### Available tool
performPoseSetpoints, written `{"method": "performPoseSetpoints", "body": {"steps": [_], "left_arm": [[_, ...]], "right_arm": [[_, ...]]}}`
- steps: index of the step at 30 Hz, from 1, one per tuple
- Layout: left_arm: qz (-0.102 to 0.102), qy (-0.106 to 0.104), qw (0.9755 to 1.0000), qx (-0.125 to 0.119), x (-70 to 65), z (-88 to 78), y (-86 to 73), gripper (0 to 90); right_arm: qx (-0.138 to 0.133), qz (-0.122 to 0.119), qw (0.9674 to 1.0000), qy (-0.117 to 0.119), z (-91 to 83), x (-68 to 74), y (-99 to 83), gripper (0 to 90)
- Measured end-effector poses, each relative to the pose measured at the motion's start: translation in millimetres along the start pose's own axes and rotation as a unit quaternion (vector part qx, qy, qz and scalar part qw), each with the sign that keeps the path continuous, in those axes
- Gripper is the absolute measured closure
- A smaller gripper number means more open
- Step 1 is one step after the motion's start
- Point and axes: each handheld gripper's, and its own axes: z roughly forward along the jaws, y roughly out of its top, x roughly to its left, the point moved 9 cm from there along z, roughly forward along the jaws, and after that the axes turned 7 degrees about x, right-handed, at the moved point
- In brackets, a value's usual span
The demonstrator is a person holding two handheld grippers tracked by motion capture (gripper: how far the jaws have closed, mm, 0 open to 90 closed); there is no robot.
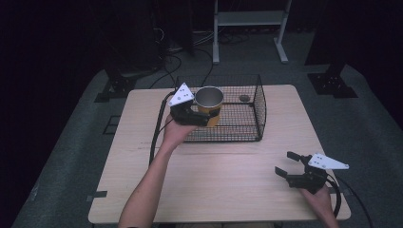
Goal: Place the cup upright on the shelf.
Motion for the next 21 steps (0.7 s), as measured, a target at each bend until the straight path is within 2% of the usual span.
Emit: {"method": "performPoseSetpoints", "body": {"steps": [8, 19, 21], "left_arm": [[-0.001, 0.000, 1.0000, 0.000, 8.1, 11.8, 6.8, 14.5], [-0.003, -0.001, 0.9999, 0.012, 22.5, 33.4, 12.6, 14.5], [-0.002, -0.001, 1.0000, 0.008, 23.7, 36.0, 14.1, 14.5]], "right_arm": [[0.000, 0.001, 1.0000, 0.001, -0.1, 0.4, 0.0, 14.1], [0.000, 0.001, 1.0000, 0.003, -0.2, 0.5, 0.0, 14.1], [0.000, 0.001, 1.0000, 0.003, -0.2, 0.6, 0.0, 14.1]]}}
